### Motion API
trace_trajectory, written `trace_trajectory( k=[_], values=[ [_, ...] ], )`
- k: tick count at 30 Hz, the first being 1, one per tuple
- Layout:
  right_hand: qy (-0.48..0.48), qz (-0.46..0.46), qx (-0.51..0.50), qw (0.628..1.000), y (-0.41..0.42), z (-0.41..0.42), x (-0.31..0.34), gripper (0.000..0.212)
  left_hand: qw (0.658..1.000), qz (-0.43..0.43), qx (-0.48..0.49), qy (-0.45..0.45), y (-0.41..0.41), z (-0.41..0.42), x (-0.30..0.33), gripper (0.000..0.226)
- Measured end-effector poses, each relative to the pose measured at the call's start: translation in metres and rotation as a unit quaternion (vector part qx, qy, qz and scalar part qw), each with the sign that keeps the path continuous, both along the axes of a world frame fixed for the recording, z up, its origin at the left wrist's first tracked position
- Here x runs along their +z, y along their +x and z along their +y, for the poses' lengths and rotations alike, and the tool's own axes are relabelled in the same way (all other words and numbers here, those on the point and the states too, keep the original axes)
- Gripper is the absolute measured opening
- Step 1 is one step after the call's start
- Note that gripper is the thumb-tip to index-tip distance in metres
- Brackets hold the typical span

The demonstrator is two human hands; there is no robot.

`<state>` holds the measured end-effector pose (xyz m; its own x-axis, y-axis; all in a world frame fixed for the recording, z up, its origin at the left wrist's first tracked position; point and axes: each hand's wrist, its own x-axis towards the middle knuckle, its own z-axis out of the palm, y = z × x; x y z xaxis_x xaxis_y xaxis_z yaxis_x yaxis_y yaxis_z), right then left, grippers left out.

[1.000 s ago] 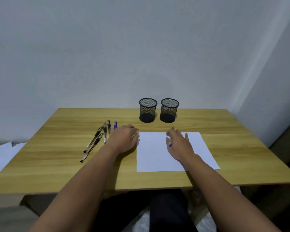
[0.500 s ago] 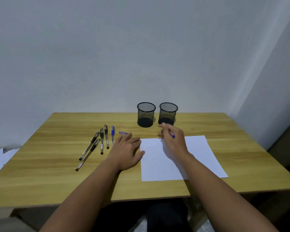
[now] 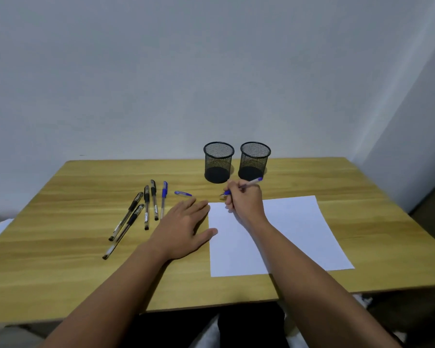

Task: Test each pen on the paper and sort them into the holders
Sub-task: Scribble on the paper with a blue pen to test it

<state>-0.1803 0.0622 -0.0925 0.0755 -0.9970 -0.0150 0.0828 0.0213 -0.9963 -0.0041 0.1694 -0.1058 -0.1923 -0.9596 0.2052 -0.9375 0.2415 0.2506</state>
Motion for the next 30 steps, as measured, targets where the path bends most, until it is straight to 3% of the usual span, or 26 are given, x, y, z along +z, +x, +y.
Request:
trace_trajectory(
  k=[8,14,18,30],
  values=[
    [0.003,0.013,0.047,0.999,0.007,0.000,0.007,0.021,1.000,0.007,0.025,-0.018,0.000,0.000,-0.003,0.080],
    [-0.051,0.020,0.055,0.997,0.014,0.005,-0.005,0.053,0.999,0.011,0.026,-0.017,-0.001,0.001,-0.002,0.080],
    [-0.049,0.025,0.077,0.995,0.012,0.003,-0.010,0.041,0.999,-0.001,0.032,-0.014,-0.002,0.004,-0.002,0.079],
    [-0.070,0.122,0.066,0.988,0.013,0.000,-0.016,0.040,0.999,-0.006,0.042,-0.013,-0.002,0.005,-0.001,0.079]
  ],
)
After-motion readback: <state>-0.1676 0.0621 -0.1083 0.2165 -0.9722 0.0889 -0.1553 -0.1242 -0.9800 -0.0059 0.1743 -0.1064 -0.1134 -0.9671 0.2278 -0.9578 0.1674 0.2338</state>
